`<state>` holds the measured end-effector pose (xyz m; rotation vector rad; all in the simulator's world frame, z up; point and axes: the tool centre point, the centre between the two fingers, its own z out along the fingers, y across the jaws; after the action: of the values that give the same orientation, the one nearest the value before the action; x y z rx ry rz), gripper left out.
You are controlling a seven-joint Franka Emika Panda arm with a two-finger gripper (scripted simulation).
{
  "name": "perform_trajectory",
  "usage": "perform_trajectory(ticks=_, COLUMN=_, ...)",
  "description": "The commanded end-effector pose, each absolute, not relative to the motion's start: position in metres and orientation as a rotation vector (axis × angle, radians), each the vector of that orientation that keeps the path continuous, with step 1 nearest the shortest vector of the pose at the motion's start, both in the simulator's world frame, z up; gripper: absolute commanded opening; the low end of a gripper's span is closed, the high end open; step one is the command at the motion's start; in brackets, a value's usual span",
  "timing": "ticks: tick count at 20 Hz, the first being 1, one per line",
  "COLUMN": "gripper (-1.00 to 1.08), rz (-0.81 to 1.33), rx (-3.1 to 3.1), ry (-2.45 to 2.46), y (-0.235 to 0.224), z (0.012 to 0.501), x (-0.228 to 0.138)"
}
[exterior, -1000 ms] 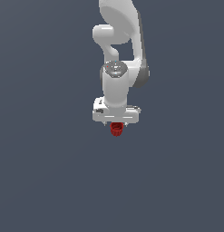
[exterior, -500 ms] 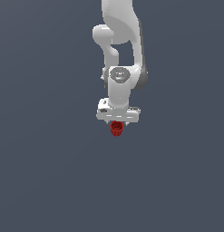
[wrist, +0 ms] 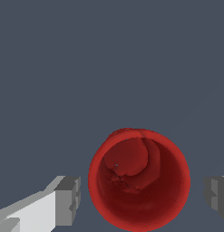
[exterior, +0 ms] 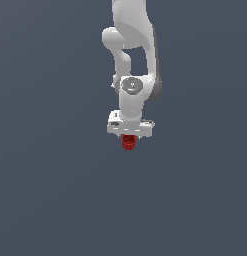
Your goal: Pick up the object and move it to a goal position.
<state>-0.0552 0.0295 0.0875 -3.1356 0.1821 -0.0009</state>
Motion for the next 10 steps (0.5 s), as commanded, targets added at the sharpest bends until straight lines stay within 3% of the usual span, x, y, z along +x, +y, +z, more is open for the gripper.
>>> perform_trajectory(ticks=1, gripper=1.0, rz=0.001, rx=-3.136, ry=0.182, y=0.03, z=0.077, x=-0.056)
perform_trajectory(ticks=10, gripper=1.0, rz=0.0, rx=-3.136, ry=0.184, y=0.03, z=0.048, x=-0.056)
